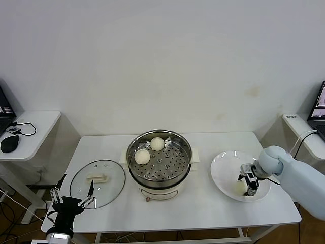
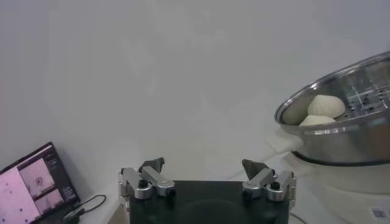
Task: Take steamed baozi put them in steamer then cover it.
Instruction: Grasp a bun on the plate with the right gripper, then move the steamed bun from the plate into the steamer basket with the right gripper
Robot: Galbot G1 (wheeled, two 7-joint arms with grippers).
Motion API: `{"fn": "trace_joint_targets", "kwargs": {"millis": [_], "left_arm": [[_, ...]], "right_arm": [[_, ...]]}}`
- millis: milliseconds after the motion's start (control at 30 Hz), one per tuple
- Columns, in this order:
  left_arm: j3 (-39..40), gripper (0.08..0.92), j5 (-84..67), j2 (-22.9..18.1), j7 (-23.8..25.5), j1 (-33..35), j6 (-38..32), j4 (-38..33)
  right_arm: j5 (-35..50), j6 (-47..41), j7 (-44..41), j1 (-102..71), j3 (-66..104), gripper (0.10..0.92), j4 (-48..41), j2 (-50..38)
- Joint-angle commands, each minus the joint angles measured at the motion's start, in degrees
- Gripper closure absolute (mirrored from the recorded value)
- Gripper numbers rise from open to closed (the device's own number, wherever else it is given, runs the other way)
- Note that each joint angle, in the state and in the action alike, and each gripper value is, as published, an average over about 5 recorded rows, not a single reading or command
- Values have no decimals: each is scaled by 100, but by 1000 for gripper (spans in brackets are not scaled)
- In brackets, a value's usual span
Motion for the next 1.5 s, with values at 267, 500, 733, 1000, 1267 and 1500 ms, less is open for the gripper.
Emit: {"fn": "trace_joint_targets", "kwargs": {"millis": [267,500,733,1000,1267,1500], "left_arm": [[52,177,-4,11,0,-18,-3,-34],[77,177,-22,37,-4,-33,-14,-45],[104,177,-53,93,1,-94,-9,-63],[134,177,-58,94,-2,-120,-10,-44],[10,177,-86,69,-3,-70,-13,-21],[-138,177,-133,59,3,-45,-5,-18]], "right_arm": [[406,-69,-231,674,-186,399,170,-216],[946,-188,-306,1718,-765,397,466,-617],[1537,-348,-295,3044,-1453,397,683,-637],[2191,-478,-118,4487,-2430,397,748,141],[2509,-515,66,5291,-3000,395,576,1323],[2580,-423,266,5045,-2981,392,280,2206]]}}
